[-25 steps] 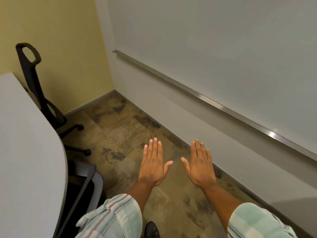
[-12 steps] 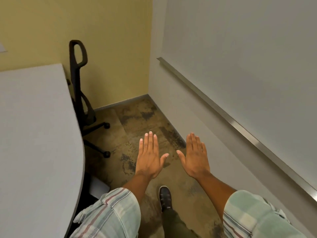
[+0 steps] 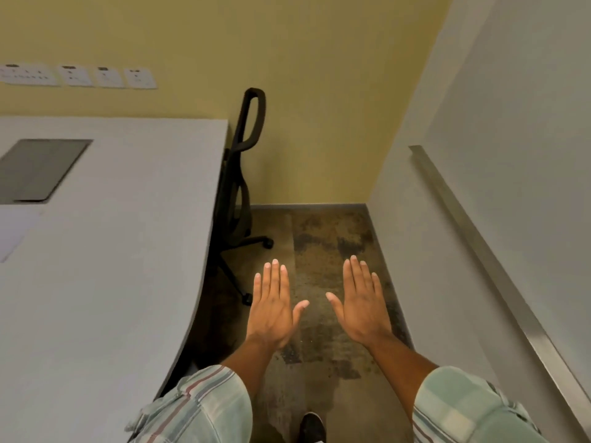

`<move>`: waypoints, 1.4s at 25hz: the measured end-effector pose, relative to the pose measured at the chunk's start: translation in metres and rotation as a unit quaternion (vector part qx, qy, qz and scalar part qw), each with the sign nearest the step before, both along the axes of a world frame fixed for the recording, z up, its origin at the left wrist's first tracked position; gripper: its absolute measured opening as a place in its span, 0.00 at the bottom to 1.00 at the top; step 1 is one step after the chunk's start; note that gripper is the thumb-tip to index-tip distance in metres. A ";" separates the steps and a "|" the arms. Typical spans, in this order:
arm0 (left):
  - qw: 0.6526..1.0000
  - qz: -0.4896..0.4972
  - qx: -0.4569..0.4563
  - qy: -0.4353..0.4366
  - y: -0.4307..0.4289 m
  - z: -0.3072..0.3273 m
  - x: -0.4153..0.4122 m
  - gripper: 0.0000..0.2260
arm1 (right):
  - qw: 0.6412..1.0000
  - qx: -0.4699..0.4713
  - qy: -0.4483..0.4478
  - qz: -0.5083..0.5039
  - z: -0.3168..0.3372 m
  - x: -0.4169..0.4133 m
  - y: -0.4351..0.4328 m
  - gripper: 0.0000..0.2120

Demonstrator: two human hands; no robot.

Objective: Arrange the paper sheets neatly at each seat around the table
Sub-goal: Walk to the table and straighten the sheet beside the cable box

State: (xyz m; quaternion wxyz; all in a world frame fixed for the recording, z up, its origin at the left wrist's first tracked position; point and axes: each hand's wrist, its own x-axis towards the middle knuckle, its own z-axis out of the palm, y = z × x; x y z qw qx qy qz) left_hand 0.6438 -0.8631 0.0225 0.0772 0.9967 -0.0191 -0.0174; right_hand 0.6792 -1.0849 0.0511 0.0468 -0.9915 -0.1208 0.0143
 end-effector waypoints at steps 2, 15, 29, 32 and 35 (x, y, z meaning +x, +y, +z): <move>0.999 0.036 0.014 0.005 0.022 -0.002 0.016 0.41 | 0.999 0.001 0.006 0.043 -0.002 0.033 0.025 0.41; 0.963 0.268 -0.015 0.028 0.242 -0.023 0.100 0.41 | 0.954 0.000 0.032 0.300 -0.031 0.207 0.296 0.41; 0.869 0.495 0.010 0.004 0.455 0.002 0.142 0.41 | 0.865 0.042 0.036 0.499 -0.017 0.310 0.590 0.40; 0.830 0.558 0.000 0.013 0.484 -0.004 0.148 0.40 | 0.837 0.028 0.061 0.543 -0.028 0.326 0.645 0.40; 0.800 0.600 -0.006 0.026 0.513 -0.011 0.147 0.40 | 0.813 0.015 0.078 0.577 -0.040 0.334 0.699 0.41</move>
